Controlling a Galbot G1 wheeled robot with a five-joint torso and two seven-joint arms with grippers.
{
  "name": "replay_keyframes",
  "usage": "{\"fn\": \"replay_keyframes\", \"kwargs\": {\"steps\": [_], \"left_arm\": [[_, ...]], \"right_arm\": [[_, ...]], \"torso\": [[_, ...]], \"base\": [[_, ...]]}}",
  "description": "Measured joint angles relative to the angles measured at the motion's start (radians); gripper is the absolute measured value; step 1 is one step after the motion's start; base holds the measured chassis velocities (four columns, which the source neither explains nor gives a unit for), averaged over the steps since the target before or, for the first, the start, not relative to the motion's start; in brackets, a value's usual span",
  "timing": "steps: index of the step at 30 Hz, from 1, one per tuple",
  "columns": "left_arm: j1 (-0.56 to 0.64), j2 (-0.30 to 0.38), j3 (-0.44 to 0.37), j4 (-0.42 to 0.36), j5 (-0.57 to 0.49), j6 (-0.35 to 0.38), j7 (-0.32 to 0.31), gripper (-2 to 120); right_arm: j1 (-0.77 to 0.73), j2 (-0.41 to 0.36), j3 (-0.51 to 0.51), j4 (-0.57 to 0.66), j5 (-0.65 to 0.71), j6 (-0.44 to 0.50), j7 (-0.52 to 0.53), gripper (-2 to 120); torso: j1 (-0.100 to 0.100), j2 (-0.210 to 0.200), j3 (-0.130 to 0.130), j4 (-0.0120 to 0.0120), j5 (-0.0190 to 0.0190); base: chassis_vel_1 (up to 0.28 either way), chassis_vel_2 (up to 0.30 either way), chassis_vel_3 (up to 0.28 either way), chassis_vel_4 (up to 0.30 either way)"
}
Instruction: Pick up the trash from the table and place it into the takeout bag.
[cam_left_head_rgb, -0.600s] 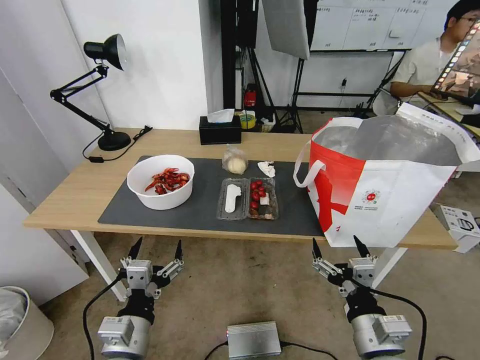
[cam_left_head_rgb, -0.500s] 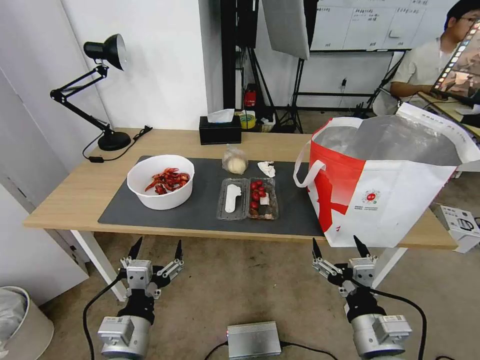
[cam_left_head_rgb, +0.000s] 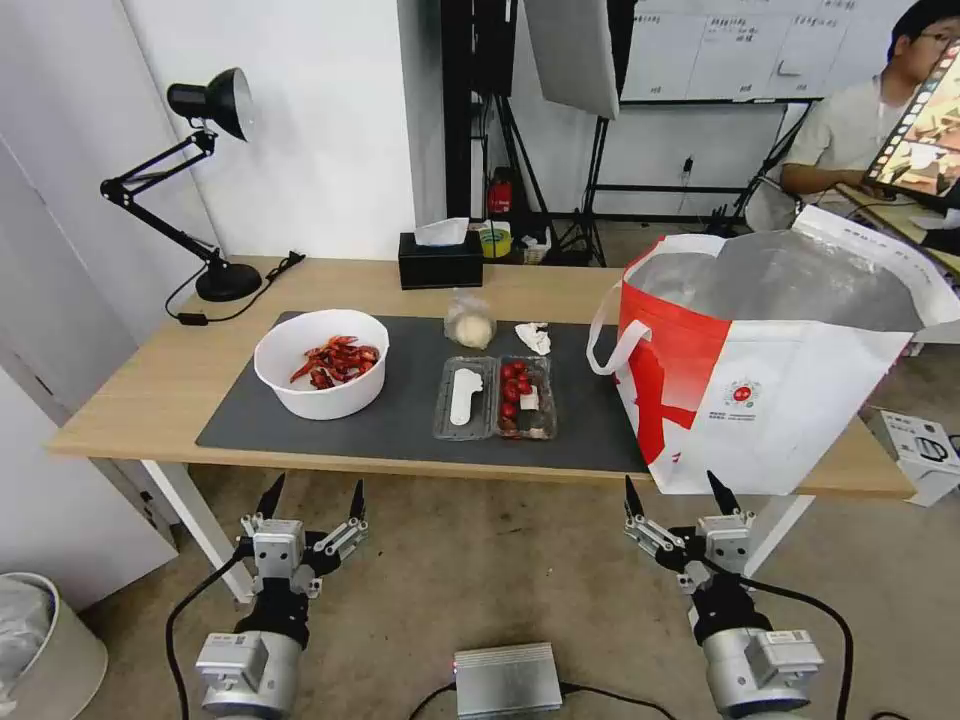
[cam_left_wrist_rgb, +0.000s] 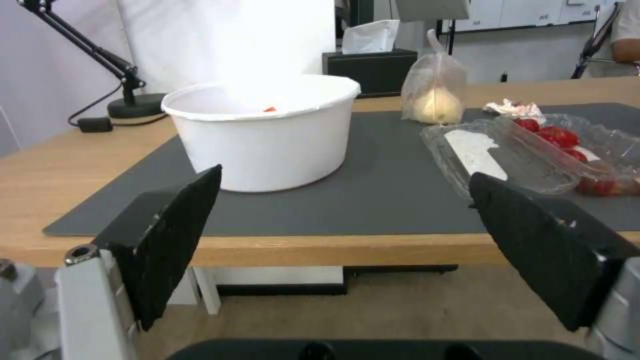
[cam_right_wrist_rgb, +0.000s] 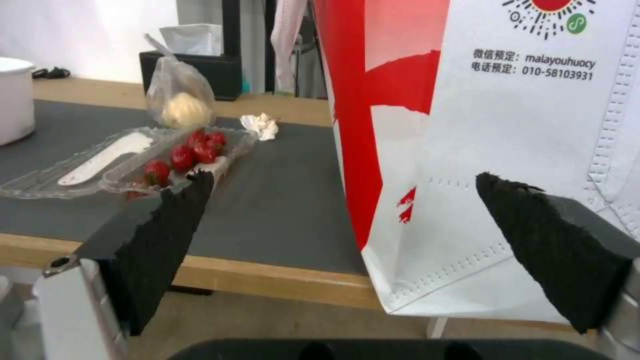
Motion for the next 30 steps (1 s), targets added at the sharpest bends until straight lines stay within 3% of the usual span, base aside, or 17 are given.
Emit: {"fn": "replay_keyframes", "kwargs": {"steps": [8,10,12,14,24,30], "left_arm": [[-0.005,0.001,0.002,0.001,-0.004,0.000,-0.003,100],[-0.158,0.047,0.096,0.051,-0.152,0.027,-0.113,100],[-0.184,0.055,0.112,0.060,-0.178,0.031,-0.132,100],[-0.284,0.086,0.173,0.093,-0.274,0.049,-0.203,100],[-0.302,0.115,0.201,0.104,-0.318,0.092,-0.225,100],[-0.296,0.116,0.209,0.097,-0.322,0.120,-0.225,100]], "right_arm": [[0.005,-0.006,0.004,0.000,0.001,-0.001,0.000,100],[0.164,-0.186,0.144,-0.002,0.045,-0.081,0.032,100],[0.176,-0.200,0.154,-0.004,0.048,-0.080,0.031,100],[0.188,-0.214,0.161,-0.013,0.047,-0.073,0.024,100],[0.187,-0.215,0.154,-0.024,0.035,-0.070,0.002,100],[0.175,-0.217,0.126,-0.023,0.114,-0.072,-0.038,100]], "torso": [[0.000,0.000,0.000,0.0000,0.0000],[0.000,0.000,0.000,0.0009,-0.0003],[0.000,0.000,0.000,0.0007,-0.0004],[0.000,0.000,0.000,-0.0002,0.0003],[0.000,0.000,0.000,0.0000,0.0000],[0.000,0.000,0.000,0.0000,0.0001]], "base": [[0.000,0.000,0.000,0.000],[0.000,0.000,0.000,0.000],[0.000,0.000,0.000,0.000],[0.000,0.000,0.000,0.000],[0.000,0.000,0.000,0.000],[0.000,0.000,0.000,0.000]]}}
